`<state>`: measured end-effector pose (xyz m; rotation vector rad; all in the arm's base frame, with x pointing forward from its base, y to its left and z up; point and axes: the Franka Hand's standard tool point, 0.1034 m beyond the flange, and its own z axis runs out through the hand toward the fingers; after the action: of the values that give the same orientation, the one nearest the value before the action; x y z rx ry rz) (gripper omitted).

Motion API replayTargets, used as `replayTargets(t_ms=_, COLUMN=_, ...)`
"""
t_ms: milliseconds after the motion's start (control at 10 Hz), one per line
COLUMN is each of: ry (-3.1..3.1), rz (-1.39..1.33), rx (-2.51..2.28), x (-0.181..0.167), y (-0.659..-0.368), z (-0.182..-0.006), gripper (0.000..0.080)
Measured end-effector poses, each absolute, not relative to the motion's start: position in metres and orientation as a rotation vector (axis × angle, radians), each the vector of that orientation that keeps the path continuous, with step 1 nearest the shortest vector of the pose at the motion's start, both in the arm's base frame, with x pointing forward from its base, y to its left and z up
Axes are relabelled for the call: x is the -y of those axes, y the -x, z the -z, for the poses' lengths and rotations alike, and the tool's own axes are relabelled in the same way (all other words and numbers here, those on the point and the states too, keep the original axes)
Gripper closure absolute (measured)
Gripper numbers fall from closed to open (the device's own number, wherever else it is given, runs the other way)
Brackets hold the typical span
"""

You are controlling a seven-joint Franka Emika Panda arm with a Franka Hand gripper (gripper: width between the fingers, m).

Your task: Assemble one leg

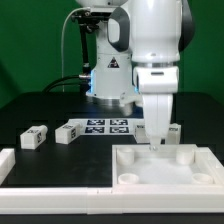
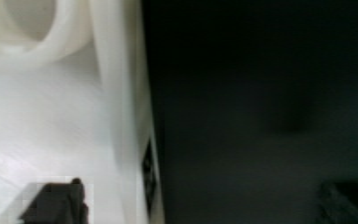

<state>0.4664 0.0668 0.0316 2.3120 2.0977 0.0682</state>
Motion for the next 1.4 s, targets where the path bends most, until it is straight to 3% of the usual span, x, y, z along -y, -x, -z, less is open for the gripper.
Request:
replayTargets(t_ms=300, ry=-2.393, rz=-0.092, rx=-1.951, x=-0.068, y=-0.446, z=-0.065, gripper=0.0150)
replayTargets(t_ms=800, ry=-2.787, rz=-0.108, rx=-1.412, x=-0.068, y=-0.446, z=-0.059, gripper=0.0150)
replayTargets(t_ms=1400, ry=-3.206, rz=-0.154, rx=-0.137, x=-0.087, y=-0.430, z=-0.048, gripper=0.0150)
